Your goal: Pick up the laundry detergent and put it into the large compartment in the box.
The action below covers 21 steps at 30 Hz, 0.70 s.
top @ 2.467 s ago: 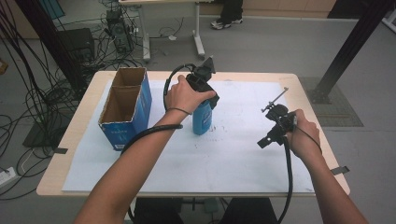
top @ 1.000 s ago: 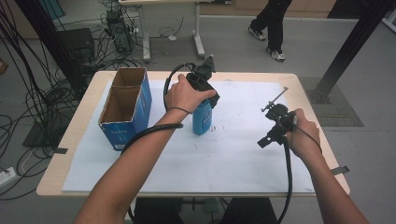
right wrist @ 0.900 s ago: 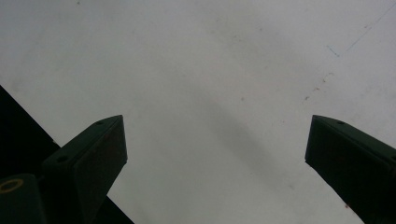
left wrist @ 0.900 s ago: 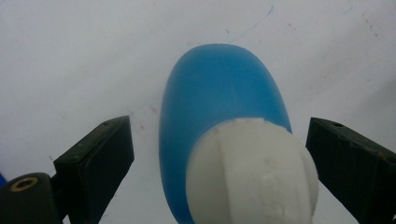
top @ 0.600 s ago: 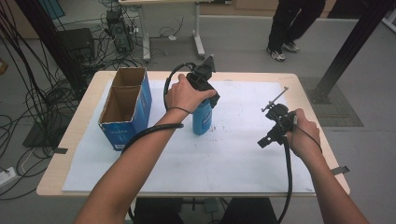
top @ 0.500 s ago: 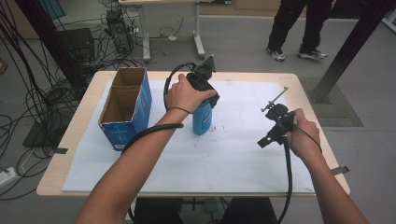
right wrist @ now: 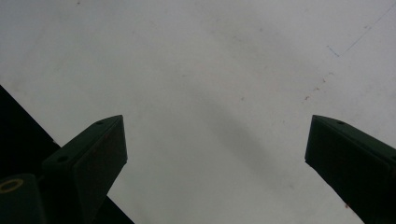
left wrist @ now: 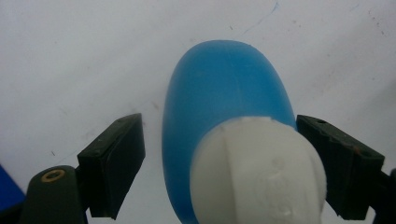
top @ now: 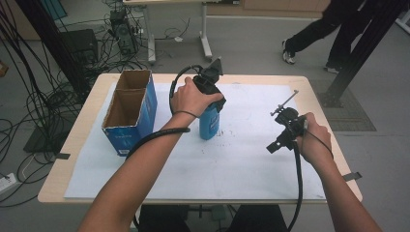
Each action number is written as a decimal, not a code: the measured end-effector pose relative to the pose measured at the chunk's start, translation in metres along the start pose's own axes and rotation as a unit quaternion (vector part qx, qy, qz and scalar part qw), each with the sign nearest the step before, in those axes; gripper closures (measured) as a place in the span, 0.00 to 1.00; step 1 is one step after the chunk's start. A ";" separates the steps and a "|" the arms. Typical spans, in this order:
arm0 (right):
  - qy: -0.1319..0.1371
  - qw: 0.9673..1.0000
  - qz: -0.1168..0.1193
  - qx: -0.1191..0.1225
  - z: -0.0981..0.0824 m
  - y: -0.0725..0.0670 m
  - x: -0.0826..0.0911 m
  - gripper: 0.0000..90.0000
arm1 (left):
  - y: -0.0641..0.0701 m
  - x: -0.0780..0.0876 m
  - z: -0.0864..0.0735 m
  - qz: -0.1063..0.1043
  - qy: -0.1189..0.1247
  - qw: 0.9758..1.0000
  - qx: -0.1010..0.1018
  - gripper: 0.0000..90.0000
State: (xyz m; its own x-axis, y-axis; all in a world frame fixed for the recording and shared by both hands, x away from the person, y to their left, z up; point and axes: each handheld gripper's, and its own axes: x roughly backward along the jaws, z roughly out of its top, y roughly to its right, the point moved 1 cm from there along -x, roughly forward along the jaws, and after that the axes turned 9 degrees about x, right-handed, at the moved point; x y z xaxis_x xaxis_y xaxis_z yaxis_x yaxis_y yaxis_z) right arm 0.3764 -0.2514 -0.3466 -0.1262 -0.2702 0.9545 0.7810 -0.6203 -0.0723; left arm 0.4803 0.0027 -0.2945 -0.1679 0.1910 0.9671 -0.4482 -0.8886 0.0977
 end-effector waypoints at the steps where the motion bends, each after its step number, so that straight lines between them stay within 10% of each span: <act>1: -0.001 1.000 0.000 0.001 0.000 0.000 0.000 0.06 | 0.000 0.000 0.000 0.000 0.000 1.000 0.001 0.20; 21: -0.002 1.000 -0.002 0.000 0.000 -0.001 0.000 0.06 | 0.002 0.000 0.000 0.005 0.001 1.000 0.005 0.28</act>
State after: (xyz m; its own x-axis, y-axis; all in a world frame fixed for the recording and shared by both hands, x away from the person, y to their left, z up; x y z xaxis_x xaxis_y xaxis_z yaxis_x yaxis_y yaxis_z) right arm 0.3758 -0.2513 -0.3463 -0.1264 -0.2648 0.9560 0.7809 -0.6209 -0.0687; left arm 0.4793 0.0012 -0.2939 -0.1731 0.1829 0.9678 -0.4380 -0.8944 0.0907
